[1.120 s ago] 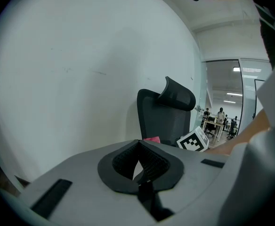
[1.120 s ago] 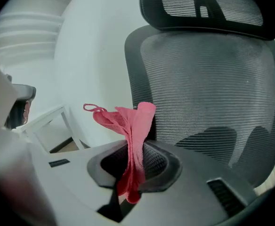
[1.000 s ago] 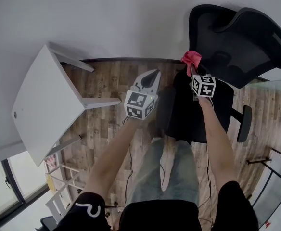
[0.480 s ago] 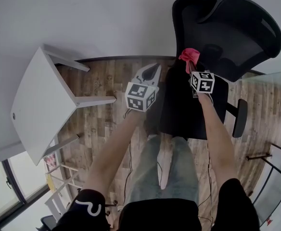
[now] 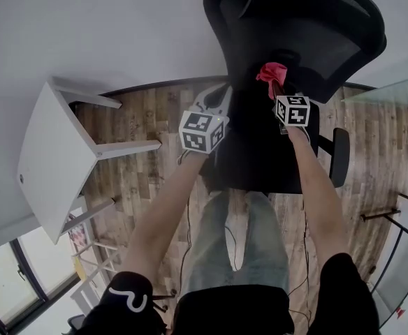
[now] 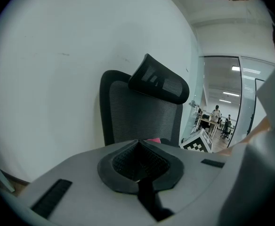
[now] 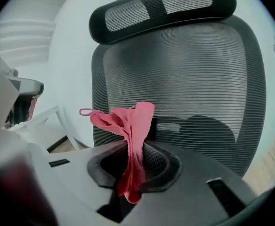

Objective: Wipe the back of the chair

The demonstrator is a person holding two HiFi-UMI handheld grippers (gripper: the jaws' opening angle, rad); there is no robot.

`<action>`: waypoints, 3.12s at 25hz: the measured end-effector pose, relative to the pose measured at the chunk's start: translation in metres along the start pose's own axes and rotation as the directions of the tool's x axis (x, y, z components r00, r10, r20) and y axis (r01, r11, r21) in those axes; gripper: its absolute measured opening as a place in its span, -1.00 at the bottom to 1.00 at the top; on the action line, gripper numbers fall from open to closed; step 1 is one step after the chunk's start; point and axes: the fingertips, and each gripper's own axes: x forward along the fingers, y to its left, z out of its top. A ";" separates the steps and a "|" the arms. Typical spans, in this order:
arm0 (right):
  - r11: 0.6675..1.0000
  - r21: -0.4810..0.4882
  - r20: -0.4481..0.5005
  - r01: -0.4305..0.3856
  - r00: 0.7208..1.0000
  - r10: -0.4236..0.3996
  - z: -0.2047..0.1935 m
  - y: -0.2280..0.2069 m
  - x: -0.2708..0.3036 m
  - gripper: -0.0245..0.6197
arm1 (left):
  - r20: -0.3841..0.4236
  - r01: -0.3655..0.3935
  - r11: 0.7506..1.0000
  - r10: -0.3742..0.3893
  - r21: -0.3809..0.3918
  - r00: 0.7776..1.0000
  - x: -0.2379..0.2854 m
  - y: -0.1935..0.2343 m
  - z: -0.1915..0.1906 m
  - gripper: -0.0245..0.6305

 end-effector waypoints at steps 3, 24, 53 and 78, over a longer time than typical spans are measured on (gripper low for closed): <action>1.000 0.010 0.000 0.023 1.000 -0.023 -0.006 -0.031 -0.015 -0.69 | -0.012 0.016 1.000 -0.016 0.009 1.000 0.016 -0.022 0.000 -0.85; 0.930 0.286 -0.003 0.233 0.970 -0.242 -0.044 -0.226 -0.119 -0.69 | -0.063 0.177 0.983 -0.174 0.046 0.983 0.121 -0.175 -0.004 -0.85; 0.979 0.179 0.207 -0.099 0.976 0.061 0.102 -0.057 -0.344 -0.70 | -0.019 0.139 0.990 -0.139 0.027 0.990 -0.045 -0.236 0.110 -0.85; 0.993 -0.044 0.288 -0.105 0.951 0.113 0.109 0.112 -0.582 -0.69 | 0.166 0.022 0.999 -0.026 0.026 0.986 -0.333 -0.321 0.125 -0.85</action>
